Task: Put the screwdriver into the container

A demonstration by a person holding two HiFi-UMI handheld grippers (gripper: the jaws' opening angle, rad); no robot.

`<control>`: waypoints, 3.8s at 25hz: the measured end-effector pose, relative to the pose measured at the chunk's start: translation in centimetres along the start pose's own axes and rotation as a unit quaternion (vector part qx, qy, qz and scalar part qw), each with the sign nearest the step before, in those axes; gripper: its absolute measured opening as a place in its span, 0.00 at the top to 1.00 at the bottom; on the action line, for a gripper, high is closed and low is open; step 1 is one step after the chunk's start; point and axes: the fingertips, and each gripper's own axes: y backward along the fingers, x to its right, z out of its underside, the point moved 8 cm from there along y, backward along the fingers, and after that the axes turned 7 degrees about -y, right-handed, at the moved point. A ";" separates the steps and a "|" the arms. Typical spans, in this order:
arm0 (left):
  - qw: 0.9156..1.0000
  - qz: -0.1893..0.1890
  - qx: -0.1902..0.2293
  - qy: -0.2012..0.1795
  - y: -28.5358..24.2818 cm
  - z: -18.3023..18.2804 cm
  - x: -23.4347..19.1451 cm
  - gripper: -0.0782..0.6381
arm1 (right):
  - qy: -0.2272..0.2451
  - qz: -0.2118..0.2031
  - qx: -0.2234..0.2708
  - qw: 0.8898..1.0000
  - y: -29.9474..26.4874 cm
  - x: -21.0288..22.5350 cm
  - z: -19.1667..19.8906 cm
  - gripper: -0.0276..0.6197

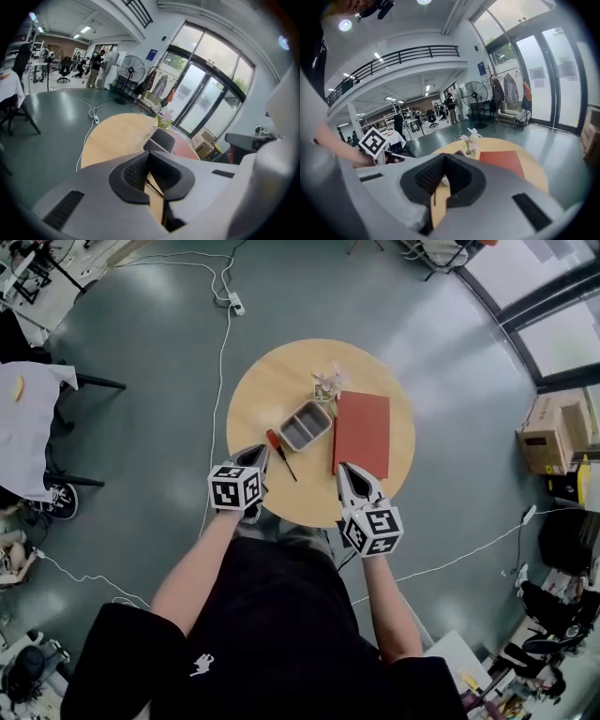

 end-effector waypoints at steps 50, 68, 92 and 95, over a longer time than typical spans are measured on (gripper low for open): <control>0.972 -0.119 -0.117 0.163 -7.9 4.6 -4.3 0.65 | -0.007 -0.084 -0.095 0.992 -4.9 4.1 1.2 0.96; 0.995 -0.059 -0.072 0.035 -5.9 1.4 -2.3 0.76 | -0.021 -0.035 -0.035 0.999 -2.3 2.3 -0.1 0.96; 0.967 -0.008 0.184 -0.177 7.1 -12.9 7.5 0.76 | 0.012 -0.046 0.103 0.994 2.1 0.1 -7.9 0.96; 0.963 -0.008 0.200 -0.179 6.3 -13.1 8.6 0.76 | 0.011 -0.064 0.101 0.993 1.6 1.2 -7.9 0.96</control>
